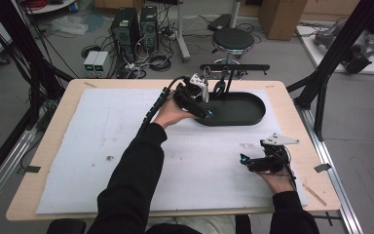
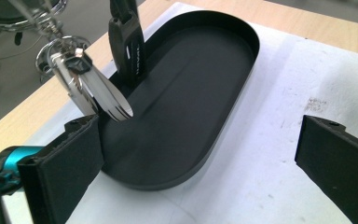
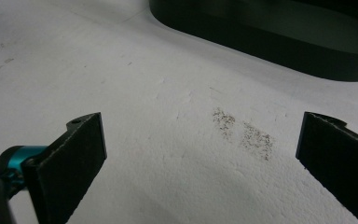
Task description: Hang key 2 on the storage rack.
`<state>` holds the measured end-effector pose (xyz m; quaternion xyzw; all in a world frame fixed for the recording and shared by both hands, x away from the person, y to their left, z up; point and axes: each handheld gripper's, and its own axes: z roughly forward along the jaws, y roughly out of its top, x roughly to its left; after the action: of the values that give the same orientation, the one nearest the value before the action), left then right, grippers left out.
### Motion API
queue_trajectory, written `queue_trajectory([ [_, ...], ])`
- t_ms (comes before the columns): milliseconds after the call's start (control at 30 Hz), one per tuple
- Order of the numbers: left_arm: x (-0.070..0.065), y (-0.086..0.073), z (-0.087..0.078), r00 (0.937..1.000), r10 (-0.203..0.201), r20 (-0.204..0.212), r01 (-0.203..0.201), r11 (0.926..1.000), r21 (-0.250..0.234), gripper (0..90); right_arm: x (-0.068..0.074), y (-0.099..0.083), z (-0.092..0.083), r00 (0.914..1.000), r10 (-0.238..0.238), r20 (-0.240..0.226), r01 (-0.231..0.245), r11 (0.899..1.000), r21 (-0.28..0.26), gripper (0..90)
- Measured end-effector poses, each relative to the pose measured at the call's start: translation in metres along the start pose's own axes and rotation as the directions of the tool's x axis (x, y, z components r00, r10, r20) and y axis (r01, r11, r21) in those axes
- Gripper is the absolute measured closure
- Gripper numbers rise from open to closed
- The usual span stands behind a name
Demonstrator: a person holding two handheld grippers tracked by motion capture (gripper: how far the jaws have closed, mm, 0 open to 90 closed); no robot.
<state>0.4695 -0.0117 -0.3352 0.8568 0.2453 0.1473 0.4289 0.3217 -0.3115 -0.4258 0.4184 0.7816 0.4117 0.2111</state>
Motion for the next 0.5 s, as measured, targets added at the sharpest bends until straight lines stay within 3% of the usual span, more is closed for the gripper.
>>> queue_trajectory([
  [500, 0.022, -0.039, -0.024, 0.9981, -0.043, -0.045, 0.045, 0.9985, 0.033, 1.7, 0.001, 0.000, 0.000, 1.0000, -0.001, 0.005, 0.001, 1.000, 0.005, 0.7],
])
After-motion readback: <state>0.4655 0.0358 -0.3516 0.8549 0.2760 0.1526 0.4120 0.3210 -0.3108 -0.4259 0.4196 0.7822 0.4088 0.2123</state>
